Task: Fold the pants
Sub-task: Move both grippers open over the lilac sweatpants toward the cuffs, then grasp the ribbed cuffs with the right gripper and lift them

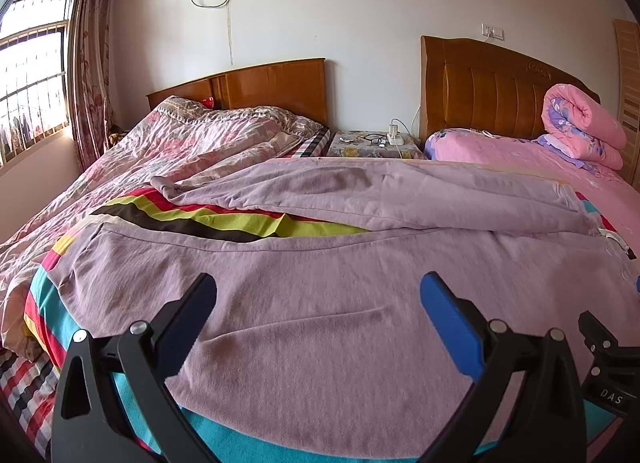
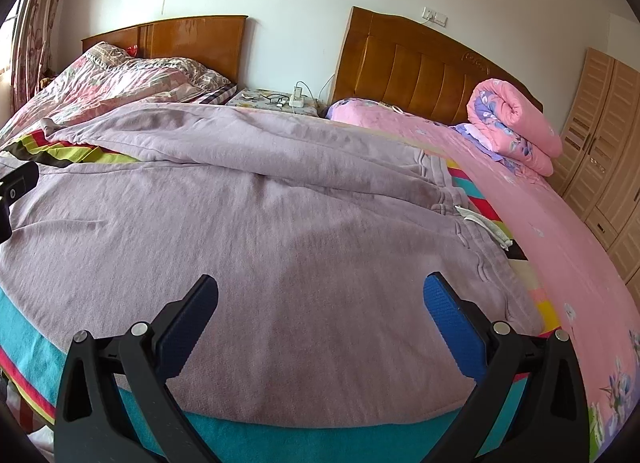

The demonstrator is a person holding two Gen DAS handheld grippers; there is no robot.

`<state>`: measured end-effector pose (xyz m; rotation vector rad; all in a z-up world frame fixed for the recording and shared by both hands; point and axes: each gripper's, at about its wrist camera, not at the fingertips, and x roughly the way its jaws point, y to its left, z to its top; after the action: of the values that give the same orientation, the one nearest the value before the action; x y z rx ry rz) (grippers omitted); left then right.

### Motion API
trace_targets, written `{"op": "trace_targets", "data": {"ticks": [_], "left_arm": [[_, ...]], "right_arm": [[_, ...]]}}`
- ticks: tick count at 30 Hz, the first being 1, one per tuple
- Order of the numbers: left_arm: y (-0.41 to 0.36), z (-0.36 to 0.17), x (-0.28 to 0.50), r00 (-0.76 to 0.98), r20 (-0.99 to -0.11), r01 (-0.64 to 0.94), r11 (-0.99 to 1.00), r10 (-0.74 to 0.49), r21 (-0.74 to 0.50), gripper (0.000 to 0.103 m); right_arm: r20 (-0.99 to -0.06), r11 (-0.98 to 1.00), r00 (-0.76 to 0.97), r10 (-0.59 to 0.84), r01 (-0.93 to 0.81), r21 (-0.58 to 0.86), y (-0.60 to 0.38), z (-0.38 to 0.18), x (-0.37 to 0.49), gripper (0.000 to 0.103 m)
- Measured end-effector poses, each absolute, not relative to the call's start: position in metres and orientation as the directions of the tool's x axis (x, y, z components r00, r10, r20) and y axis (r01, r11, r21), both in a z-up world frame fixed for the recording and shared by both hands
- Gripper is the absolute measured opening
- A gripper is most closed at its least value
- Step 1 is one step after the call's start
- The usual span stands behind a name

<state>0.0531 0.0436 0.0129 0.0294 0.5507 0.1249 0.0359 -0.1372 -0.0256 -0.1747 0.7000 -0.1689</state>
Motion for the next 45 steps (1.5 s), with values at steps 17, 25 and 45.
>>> {"op": "trace_targets", "data": {"ticks": [17,25,45], "left_arm": [[0.027,0.001,0.204,0.744,-0.664,-0.067,0.997,0.070,0.029,0.102],[0.004,-0.010,0.312,0.625,-0.773,0.090,0.994,-0.103,-0.060,0.102],[-0.011,-0.025,0.361,0.585,-0.807,0.097,0.995,-0.079,-0.028,0.081]], "right_arm": [[-0.717,0.990,0.683,0.139,-0.078,0.118,-0.205,0.003,0.185,0.099],[-0.776,0.940,0.571,0.267,-0.332,0.079,-0.236,-0.006,0.380,0.099],[-0.783,0.810,0.548,0.293,-0.578,-0.102,-0.186,-0.024,0.377,0.016]]}}
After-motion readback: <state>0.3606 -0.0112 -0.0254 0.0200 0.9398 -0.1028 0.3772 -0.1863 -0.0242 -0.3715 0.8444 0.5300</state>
